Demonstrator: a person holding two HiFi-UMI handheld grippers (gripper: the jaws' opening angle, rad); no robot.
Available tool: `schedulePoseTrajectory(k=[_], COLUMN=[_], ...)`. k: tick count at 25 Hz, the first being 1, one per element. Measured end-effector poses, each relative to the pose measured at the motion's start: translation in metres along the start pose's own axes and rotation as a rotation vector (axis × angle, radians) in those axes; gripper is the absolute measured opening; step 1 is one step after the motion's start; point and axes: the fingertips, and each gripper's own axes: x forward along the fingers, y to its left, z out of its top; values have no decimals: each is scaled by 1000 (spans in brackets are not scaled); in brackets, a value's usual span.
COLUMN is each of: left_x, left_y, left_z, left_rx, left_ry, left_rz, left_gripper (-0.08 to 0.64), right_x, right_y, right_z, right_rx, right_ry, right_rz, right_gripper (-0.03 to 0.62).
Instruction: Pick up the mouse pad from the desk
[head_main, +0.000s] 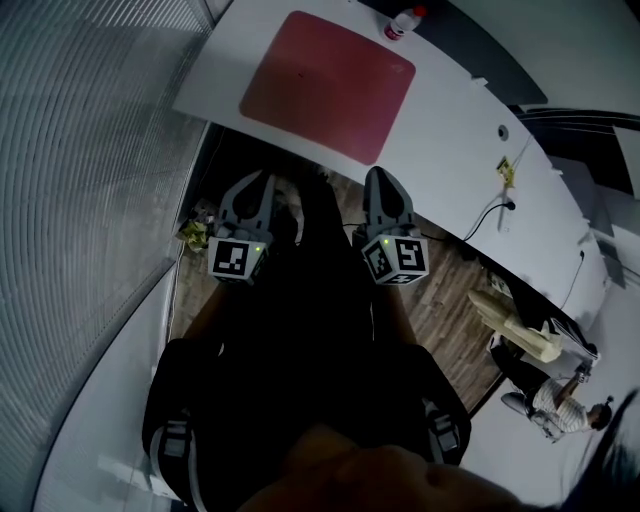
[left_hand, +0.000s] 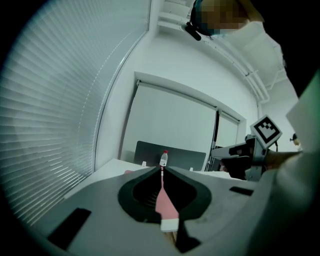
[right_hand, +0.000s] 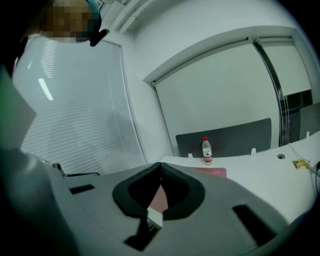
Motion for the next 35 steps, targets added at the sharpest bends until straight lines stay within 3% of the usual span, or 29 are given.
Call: schedulePoseTrajectory(k=[13,27,29,32,35], left_x=[95,228,244,267,293], left_y=[-8,-18,-22,-27,-29], left_z=[22,34,39,32,36], left_rx=[-3,14,16,13,17], left_ry=[17,61,20,72,60], left_rz=[-30,-71,-76,-79,-60], left_gripper=[12,12,12,12,12], right_x=[56,174,188,211,233], right_y=[-71,-195,-211,-232,-255], right_z=[11,12,4,-7,-22], right_rx=[5,-18,-4,10,-1], right_ry=[45,195,227,269,327], right_rz=[-20,-11,1,17,45], right_gripper=[2,3,32,63,117])
